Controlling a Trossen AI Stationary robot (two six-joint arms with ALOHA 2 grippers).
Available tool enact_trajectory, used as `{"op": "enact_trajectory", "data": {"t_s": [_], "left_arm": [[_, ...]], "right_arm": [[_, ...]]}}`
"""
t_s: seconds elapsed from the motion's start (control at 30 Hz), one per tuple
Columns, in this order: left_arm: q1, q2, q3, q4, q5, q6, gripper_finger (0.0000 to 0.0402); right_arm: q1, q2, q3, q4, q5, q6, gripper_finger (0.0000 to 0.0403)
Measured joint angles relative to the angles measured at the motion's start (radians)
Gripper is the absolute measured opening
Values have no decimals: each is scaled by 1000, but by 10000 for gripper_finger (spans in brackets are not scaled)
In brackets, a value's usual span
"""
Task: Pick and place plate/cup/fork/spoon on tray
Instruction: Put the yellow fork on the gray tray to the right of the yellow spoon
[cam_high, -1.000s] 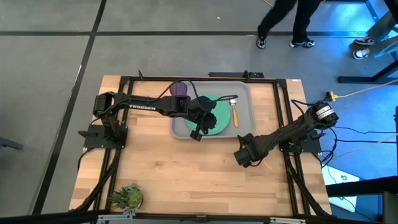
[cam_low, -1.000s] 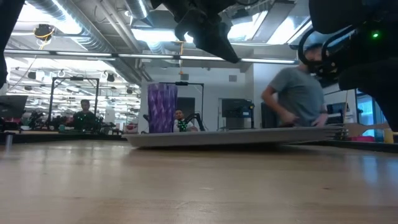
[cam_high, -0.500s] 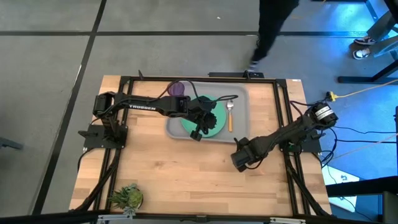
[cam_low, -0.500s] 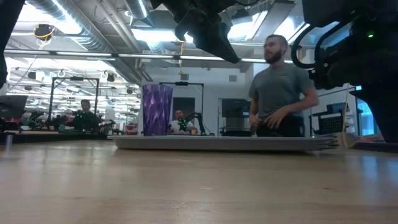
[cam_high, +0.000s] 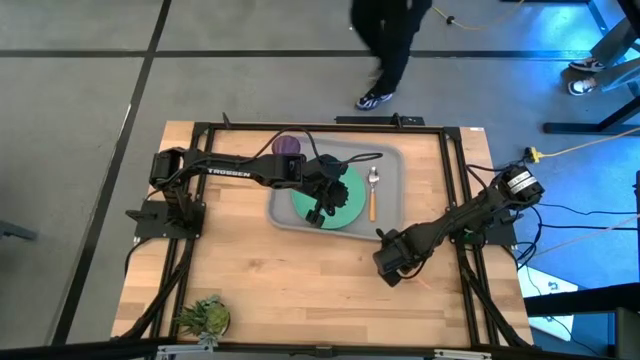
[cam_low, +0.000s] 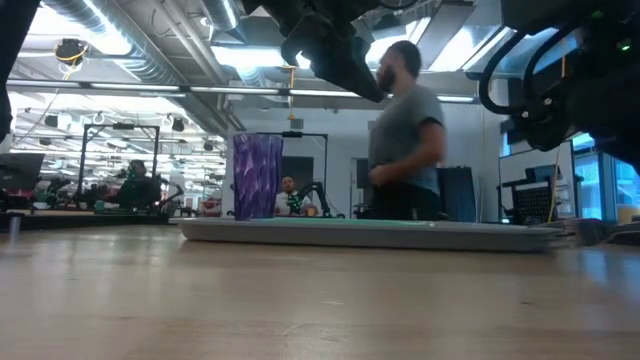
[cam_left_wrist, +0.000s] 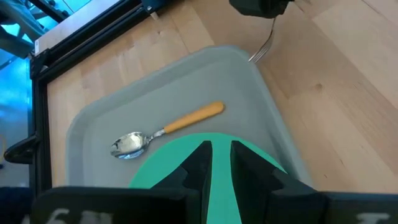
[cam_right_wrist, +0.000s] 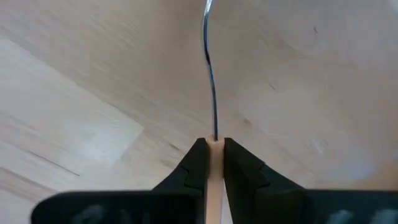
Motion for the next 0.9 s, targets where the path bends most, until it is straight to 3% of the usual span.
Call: {"op": "enact_trajectory", "data": {"t_s": [0.5, 0.7, 0.9], "left_arm": [[0, 0, 0, 0, 8, -1, 51], [-5, 38, 1, 6, 227, -22, 51], [-27, 140, 1, 26, 275, -20, 46]], "right_arm": [[13, 0, 0, 31, -53, -161, 33], [6, 0, 0, 31, -55, -165, 33], [6, 0, 0, 30, -55, -165, 33]]}}
